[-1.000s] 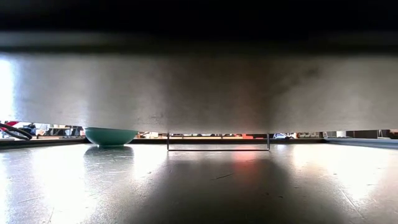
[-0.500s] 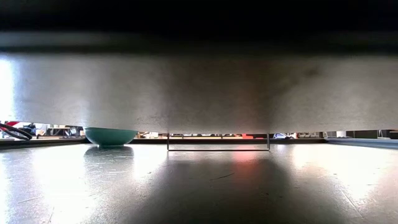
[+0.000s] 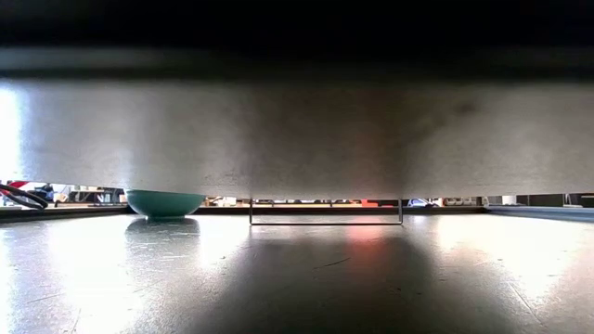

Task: Place and stack bowls onto a shelf
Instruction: Put the large white bowl on the shelf

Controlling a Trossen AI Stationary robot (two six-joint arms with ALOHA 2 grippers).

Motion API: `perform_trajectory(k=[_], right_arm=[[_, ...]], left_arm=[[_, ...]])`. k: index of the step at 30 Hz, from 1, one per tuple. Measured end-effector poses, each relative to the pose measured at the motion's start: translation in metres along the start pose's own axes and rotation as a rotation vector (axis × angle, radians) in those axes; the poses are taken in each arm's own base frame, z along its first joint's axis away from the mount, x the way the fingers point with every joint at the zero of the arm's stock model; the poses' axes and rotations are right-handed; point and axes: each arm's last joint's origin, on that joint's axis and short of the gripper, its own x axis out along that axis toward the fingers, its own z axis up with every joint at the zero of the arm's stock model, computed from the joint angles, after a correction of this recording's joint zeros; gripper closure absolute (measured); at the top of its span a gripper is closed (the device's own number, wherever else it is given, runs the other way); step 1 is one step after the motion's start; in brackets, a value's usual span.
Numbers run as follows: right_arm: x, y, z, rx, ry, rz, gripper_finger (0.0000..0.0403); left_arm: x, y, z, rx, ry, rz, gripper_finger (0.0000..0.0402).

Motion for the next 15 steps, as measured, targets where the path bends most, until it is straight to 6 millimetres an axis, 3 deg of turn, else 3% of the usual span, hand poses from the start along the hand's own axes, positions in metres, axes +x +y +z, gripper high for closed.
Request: perform_trajectory(k=[9, 15], right_arm=[[0.002, -0.013, 0.000, 0.071, -0.026, -0.032, 0.0392], [0.003, -0.026, -0.004, 0.134, -0.034, -0.048, 0.0359]], left_arm=[[0.000, 0.000, 0.000, 0.015, -0.002, 0.003, 0.0216], [0.000, 0.000, 0.000, 0.015, -0.002, 0.003, 0.0216]])
